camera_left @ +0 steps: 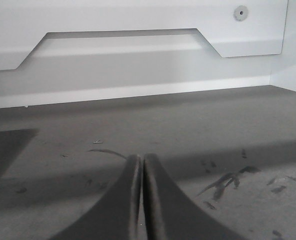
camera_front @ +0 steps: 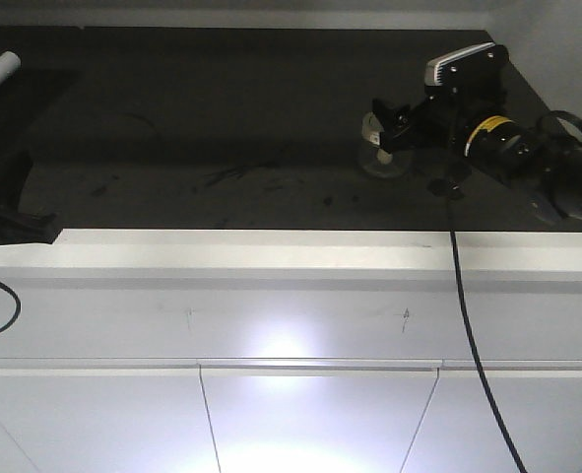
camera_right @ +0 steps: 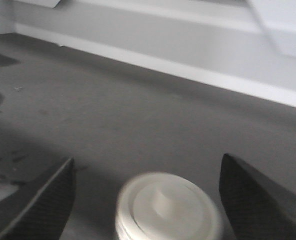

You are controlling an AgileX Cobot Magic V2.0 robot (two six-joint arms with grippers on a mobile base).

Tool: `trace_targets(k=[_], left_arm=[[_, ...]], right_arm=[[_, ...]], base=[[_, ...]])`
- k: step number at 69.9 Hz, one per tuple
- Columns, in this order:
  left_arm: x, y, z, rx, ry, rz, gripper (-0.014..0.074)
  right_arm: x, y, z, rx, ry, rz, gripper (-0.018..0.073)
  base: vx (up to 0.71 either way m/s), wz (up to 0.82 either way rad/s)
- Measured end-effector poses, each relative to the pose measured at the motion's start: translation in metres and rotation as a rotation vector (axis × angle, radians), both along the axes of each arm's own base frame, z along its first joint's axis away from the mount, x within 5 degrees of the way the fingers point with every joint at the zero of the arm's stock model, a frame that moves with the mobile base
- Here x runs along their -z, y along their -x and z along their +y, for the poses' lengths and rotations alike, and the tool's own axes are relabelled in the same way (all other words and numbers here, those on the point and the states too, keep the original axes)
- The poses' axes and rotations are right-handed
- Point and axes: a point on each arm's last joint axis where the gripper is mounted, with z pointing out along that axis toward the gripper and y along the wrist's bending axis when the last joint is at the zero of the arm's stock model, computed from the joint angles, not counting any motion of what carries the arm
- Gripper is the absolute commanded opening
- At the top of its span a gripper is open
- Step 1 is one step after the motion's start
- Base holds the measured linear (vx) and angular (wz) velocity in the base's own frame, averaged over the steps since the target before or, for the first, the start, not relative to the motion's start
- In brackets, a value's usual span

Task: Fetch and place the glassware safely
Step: 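Close the right gripper on the white lid of the jar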

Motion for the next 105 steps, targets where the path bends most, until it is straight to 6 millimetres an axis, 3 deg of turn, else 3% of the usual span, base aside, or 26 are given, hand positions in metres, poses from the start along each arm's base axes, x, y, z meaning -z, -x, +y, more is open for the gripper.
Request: trace_targets(k=[22,52,67,74,83,105], left_arm=[[0.000,0.000,0.000,0.000,0.000,0.000,-0.0008],[0.000,0.000,0.000,0.000,0.000,0.000,-0.0008],[0.000,0.000,0.000,0.000,0.000,0.000,-0.0008],[0.000,0.000,0.000,0.000,0.000,0.000,-0.0008],[0.000,0.000,0.000,0.000,0.000,0.000,-0.0008],[0.000,0.000,0.000,0.000,0.000,0.000,-0.0008]], right_arm=[[0.017,-0.043,0.005,0.057,-0.050,0.061,0.0569],[0.044,-0.061,0.006,0.074,-0.066,0.096,0.0541],[0.046,-0.061,0.006,0.074,-0.075,0.097,0.0383],[0.046,-0.061,0.006,0.073,-0.076,0.095,0.0240],[0.045,-0.062,0.006,0.072,-0.077,0.092,-0.0017],[0.045,-0.062,0.006,0.073,-0.077,0.092,-0.0008]], base=[[0.00,0.00],[0.00,0.00],[0.00,0.00],[0.00,0.00],[0.00,0.00],[0.00,0.00]])
